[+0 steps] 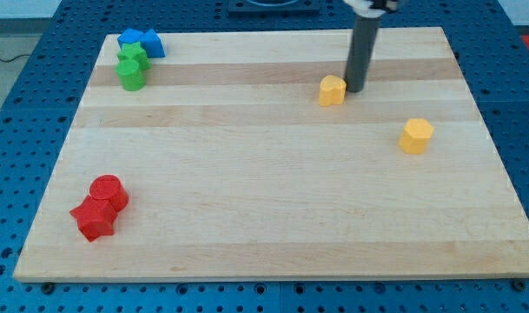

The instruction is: Push the yellow heart to the right side of the green star

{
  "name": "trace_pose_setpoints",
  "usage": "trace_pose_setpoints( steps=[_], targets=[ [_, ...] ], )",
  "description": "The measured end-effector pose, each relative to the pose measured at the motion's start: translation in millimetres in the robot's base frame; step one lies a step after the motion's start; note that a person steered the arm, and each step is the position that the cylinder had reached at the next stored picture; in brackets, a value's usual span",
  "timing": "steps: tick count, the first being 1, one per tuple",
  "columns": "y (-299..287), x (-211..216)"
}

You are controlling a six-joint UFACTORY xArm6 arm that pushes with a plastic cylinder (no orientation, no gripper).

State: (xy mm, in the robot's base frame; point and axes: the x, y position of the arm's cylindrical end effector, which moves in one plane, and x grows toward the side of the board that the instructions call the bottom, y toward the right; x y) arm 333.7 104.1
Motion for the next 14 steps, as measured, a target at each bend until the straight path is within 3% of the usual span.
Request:
trace_pose_setpoints(
  steps=[2, 3, 4, 5, 6, 7, 8, 10, 12, 13, 14],
  targets=[
    [-12, 19],
    [-41, 27],
    [-106, 27],
    [-97, 34],
    [-53, 54],
    [-75, 76],
    [-134, 61],
    [-219, -23],
    [-220, 3],
    [-240, 2],
    [-272, -26]
  ],
)
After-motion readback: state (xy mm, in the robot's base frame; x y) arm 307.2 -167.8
